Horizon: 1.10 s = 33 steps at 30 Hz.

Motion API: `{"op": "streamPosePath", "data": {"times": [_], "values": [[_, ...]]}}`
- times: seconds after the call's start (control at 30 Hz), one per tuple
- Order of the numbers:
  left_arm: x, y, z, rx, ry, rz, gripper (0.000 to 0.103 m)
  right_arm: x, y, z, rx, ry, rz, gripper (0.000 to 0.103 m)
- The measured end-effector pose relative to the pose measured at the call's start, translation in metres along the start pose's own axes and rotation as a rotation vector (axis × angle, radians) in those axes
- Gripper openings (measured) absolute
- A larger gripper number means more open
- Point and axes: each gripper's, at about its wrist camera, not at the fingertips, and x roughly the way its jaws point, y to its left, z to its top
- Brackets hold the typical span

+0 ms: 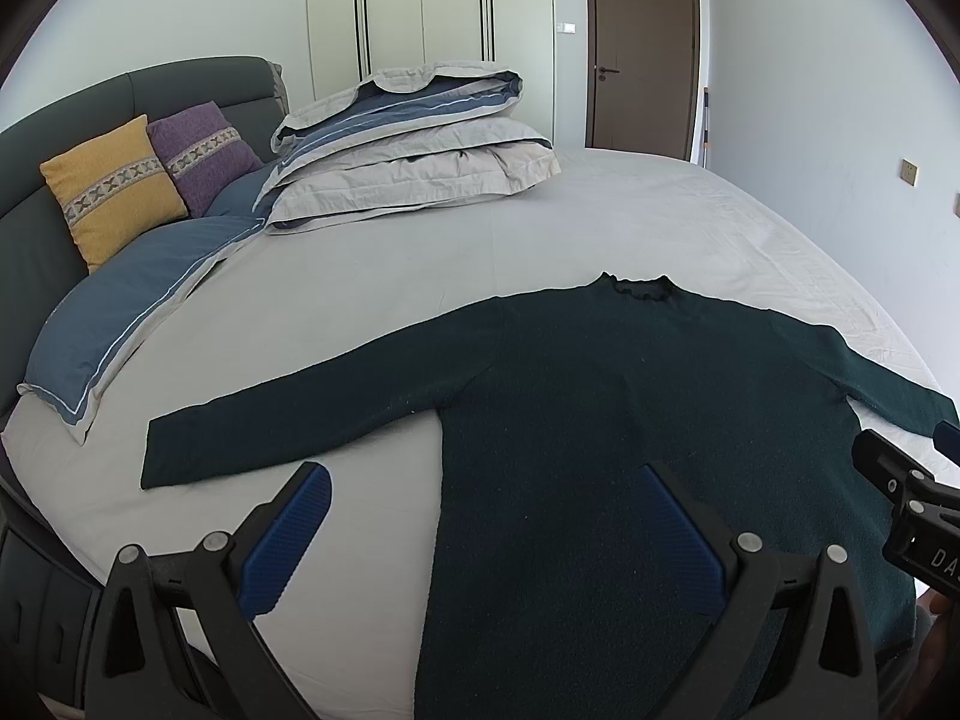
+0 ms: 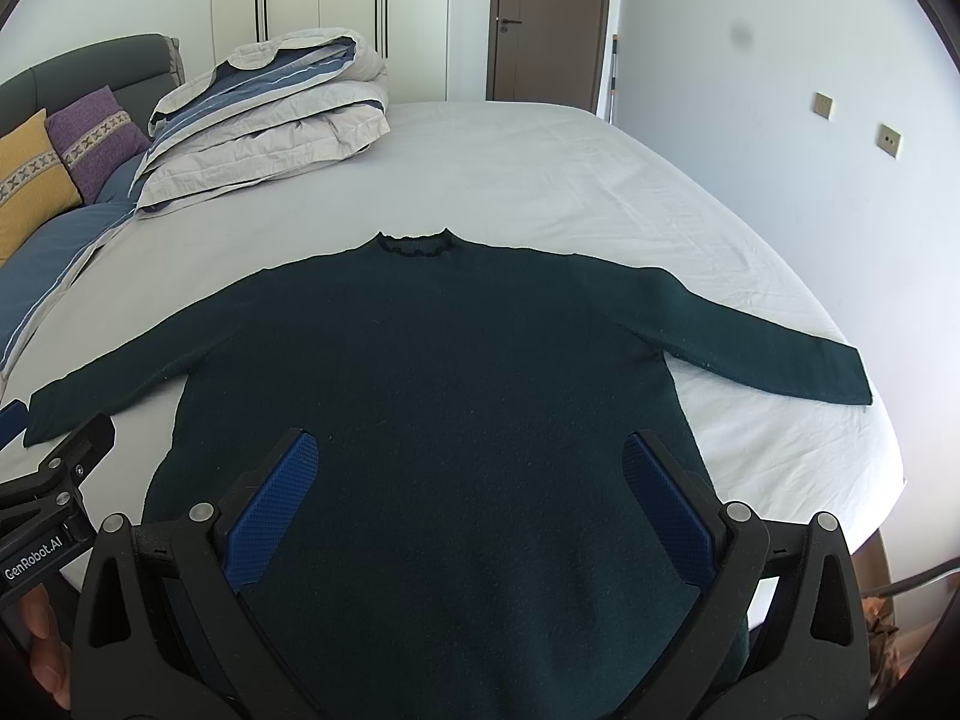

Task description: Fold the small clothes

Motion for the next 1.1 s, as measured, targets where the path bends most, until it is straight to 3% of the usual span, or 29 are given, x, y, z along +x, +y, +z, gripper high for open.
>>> {"op": "streamPosePath", "data": {"times": [1.1], "values": [[0.0077,-0.0065,-0.0060,0.005,0.025,-0.002,0.103,0.0096,0.0033,-0.0057,0.004,0.018,0.005,0.103]]}}
